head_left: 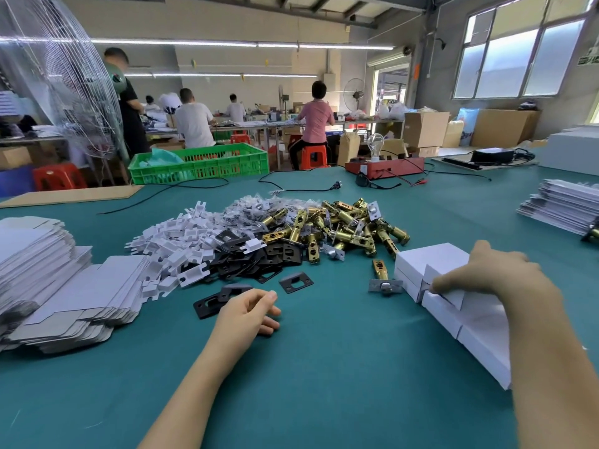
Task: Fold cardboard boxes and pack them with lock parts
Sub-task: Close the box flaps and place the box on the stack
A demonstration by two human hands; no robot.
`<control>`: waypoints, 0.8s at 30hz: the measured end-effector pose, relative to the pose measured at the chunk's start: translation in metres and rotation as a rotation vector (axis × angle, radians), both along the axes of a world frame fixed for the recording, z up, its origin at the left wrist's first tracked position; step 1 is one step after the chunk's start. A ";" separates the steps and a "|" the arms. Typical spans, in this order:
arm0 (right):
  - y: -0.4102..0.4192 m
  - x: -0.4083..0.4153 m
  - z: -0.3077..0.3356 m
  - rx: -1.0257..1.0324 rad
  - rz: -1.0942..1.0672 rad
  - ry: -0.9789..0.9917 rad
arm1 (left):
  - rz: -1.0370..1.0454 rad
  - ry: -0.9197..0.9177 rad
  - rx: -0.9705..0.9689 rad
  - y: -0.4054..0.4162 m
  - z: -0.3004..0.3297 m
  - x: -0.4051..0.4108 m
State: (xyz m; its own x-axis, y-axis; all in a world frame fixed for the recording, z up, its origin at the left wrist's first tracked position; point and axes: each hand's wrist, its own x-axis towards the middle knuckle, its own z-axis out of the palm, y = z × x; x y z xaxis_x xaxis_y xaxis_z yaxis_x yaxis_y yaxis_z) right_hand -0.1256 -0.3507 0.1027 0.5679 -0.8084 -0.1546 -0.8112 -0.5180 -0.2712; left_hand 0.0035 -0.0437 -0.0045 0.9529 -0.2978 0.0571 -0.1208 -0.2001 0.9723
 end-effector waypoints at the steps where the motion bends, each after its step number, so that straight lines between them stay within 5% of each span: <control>1: 0.000 -0.001 0.000 -0.007 0.005 0.020 | 0.000 0.000 0.001 0.000 0.000 0.000; 19: 0.003 0.007 -0.010 0.037 0.003 0.107 | -0.003 -0.009 0.020 0.000 0.000 0.001; 24: 0.020 0.017 -0.006 -0.099 -0.028 0.122 | -0.001 -0.010 0.029 0.000 0.000 -0.001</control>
State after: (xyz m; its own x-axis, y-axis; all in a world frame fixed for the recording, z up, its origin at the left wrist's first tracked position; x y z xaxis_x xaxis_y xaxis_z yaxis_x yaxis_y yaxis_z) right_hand -0.1083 -0.3309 0.0970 0.5268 -0.8384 -0.1399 -0.8495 -0.5141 -0.1184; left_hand 0.0029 -0.0436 -0.0048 0.9521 -0.3004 0.0576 -0.1304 -0.2283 0.9648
